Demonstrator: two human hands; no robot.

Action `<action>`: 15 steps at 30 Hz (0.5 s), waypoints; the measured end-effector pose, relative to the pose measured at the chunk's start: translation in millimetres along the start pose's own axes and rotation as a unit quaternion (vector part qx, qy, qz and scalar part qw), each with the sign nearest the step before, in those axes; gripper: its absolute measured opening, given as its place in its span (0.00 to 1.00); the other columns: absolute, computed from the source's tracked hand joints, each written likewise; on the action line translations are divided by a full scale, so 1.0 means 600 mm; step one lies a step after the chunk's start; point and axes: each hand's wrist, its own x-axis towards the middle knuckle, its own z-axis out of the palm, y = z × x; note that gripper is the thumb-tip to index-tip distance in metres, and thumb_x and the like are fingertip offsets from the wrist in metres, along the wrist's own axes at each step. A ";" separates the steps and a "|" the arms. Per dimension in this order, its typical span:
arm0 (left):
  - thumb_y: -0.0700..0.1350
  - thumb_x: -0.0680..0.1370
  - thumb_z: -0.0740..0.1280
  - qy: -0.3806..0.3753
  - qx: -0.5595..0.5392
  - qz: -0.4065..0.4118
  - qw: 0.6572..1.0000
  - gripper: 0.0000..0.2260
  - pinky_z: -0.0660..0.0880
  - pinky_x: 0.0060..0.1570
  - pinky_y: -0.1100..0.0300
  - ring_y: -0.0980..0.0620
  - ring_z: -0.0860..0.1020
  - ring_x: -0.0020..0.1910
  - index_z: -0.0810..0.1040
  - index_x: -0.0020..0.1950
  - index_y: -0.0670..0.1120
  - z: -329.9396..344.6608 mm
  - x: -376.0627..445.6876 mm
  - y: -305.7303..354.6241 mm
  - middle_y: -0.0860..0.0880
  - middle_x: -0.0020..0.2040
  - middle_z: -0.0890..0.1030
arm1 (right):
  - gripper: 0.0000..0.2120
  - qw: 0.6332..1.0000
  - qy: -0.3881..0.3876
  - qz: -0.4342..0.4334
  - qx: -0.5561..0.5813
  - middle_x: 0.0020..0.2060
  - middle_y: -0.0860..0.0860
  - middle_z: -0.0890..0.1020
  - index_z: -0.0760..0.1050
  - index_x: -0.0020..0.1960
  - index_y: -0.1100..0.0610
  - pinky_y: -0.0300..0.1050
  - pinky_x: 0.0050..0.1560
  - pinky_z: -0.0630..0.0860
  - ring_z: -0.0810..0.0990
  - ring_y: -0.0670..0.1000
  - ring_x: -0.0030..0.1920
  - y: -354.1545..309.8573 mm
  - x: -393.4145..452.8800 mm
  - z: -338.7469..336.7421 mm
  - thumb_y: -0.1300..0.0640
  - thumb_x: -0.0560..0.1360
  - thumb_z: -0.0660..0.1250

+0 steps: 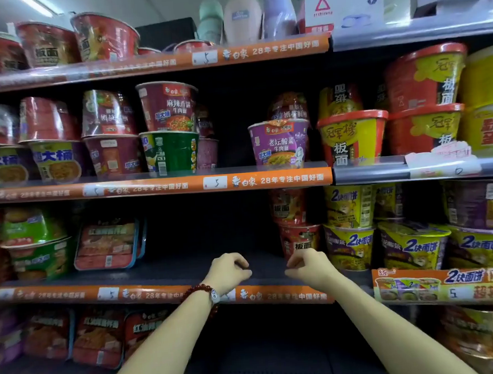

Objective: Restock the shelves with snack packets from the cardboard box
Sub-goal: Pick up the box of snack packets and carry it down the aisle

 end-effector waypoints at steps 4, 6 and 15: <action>0.45 0.74 0.70 0.029 0.023 -0.018 0.999 0.06 0.71 0.34 0.70 0.61 0.75 0.32 0.80 0.50 0.47 0.005 -0.039 -0.037 0.53 0.37 0.78 | 0.10 1.000 0.000 -0.024 -0.015 0.50 0.51 0.83 0.81 0.53 0.56 0.38 0.48 0.73 0.80 0.49 0.51 0.007 -0.018 0.047 0.54 0.73 0.70; 0.45 0.74 0.70 0.037 0.029 -0.040 0.998 0.07 0.70 0.33 0.68 0.58 0.75 0.33 0.80 0.50 0.46 0.010 -0.069 -0.068 0.52 0.37 0.78 | 0.09 0.999 -0.022 -0.025 -0.010 0.47 0.51 0.82 0.80 0.51 0.55 0.39 0.45 0.72 0.79 0.50 0.47 0.009 -0.031 0.080 0.53 0.73 0.71; 0.45 0.74 0.70 0.049 0.033 -0.203 0.977 0.04 0.70 0.33 0.70 0.54 0.76 0.38 0.78 0.48 0.47 0.034 -0.266 -0.223 0.52 0.37 0.79 | 0.09 0.980 -0.188 -0.064 0.004 0.46 0.53 0.84 0.82 0.50 0.58 0.37 0.45 0.74 0.82 0.50 0.48 0.024 -0.100 0.269 0.56 0.72 0.71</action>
